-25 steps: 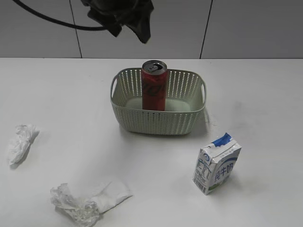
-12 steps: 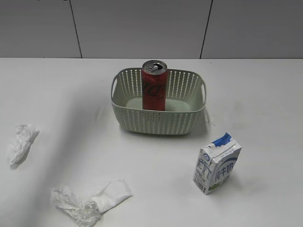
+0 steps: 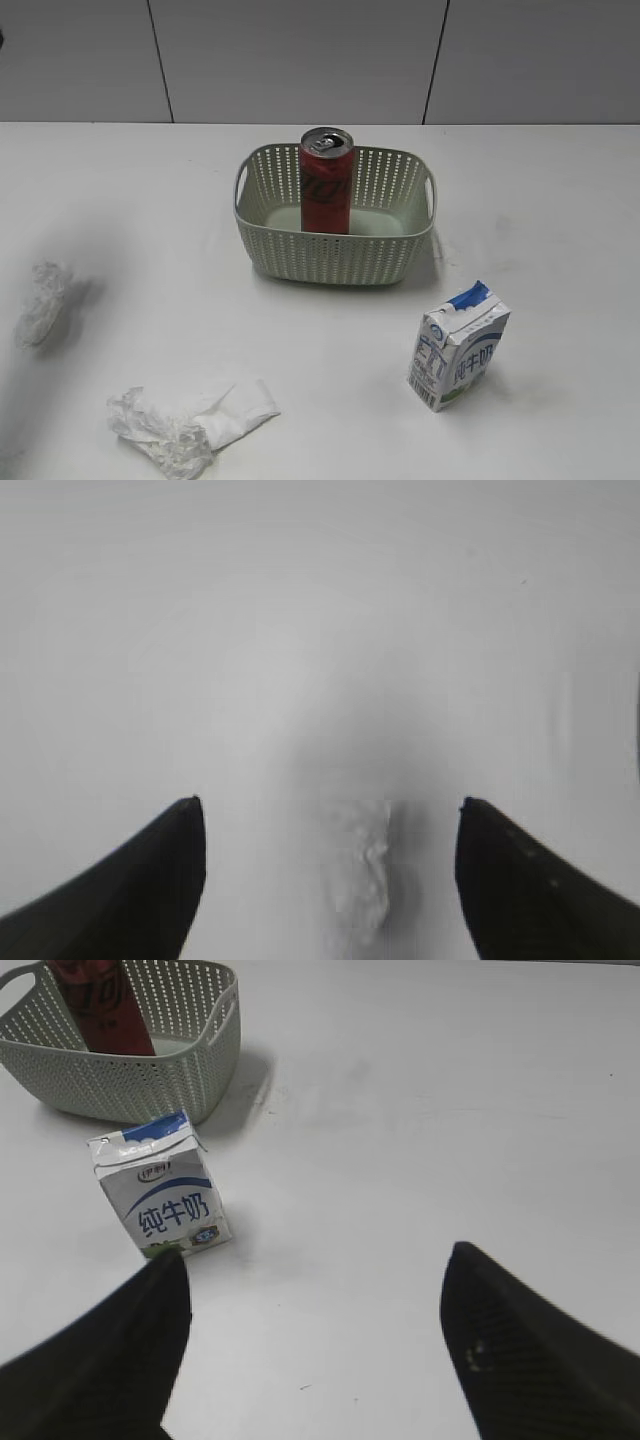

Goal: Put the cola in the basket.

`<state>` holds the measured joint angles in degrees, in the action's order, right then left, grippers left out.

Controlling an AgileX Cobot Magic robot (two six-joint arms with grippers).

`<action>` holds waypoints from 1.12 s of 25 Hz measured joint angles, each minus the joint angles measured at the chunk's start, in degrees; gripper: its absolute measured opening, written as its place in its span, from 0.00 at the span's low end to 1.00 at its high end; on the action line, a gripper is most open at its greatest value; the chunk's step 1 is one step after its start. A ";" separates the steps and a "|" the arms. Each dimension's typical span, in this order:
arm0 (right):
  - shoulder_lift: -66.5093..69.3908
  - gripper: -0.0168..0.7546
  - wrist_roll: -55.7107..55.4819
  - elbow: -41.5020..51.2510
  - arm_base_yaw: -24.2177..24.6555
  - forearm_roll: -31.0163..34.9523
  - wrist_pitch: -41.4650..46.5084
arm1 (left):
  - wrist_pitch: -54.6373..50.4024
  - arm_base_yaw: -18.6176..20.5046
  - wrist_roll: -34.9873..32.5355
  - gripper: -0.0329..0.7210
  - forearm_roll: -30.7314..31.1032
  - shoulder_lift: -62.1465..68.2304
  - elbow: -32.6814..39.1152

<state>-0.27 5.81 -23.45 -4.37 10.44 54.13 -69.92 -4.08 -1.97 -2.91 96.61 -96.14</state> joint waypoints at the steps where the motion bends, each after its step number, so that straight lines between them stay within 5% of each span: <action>1: 0.00 0.79 0.00 0.00 0.00 0.00 0.00 | 0.07 0.39 -0.28 0.82 0.00 -1.84 2.94; 16: 0.00 0.79 0.00 0.00 0.00 0.00 0.00 | 2.00 1.17 -0.67 0.82 0.54 -35.98 44.35; 28: 0.00 0.79 0.00 0.00 0.00 0.00 0.00 | 2.01 1.17 -0.67 0.82 -1.45 -58.51 63.22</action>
<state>-0.27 5.81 -23.45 -4.37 10.44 54.13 -67.91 -2.91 -2.63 -4.36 38.10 -32.92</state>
